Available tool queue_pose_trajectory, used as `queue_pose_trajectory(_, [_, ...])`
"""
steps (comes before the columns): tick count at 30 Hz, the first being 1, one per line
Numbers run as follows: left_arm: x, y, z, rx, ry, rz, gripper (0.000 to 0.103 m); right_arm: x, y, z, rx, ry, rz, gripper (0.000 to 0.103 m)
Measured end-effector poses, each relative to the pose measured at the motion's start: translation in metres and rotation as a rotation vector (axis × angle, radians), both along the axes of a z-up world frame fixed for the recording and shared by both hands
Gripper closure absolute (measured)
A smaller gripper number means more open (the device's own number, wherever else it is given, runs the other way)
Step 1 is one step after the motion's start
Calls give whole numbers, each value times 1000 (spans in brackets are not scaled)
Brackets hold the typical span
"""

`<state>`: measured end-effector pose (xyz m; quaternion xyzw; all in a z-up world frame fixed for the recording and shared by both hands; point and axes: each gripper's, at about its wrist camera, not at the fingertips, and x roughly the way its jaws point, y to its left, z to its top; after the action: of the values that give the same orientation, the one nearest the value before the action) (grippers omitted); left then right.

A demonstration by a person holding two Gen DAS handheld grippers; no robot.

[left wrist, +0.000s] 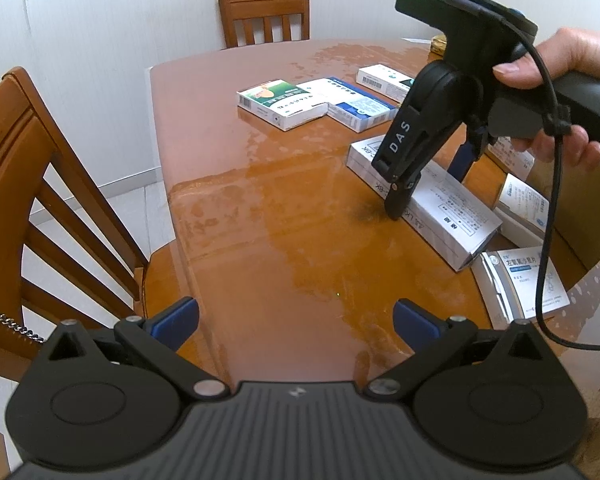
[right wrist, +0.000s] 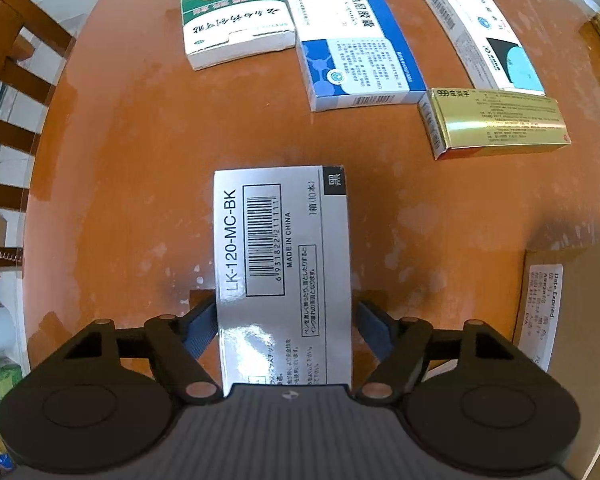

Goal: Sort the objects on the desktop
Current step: 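Hold the LANKE box upright in the right gripper above the table, then carry the LANKE box with the right gripper over the cardboard box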

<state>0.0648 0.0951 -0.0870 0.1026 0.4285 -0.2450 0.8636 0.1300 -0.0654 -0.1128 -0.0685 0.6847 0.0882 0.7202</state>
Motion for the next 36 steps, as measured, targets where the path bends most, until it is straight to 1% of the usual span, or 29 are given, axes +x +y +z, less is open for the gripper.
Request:
queue_pose_trajectory(6, [0, 1, -1, -8, 3, 6, 0, 0, 0, 0, -3, 17, 10, 27])
queue_pose_trajectory(8, [0, 2, -1, -9, 5, 7, 0, -1, 0, 2, 1, 13, 9, 34])
queue_pose_trajectory(20, [0, 5, 0, -13, -4, 25, 0, -14, -9, 7, 38, 17, 4, 34])
queue_pose_trajectory(29, [-1, 3, 0, -8, -10, 25, 0, -23, -15, 21, 63, 3, 2, 34])
queue_pose_trajectory(36, [-5, 2, 2, -5, -15, 21, 0, -36, -16, 34, 69, -6, 32, 34])
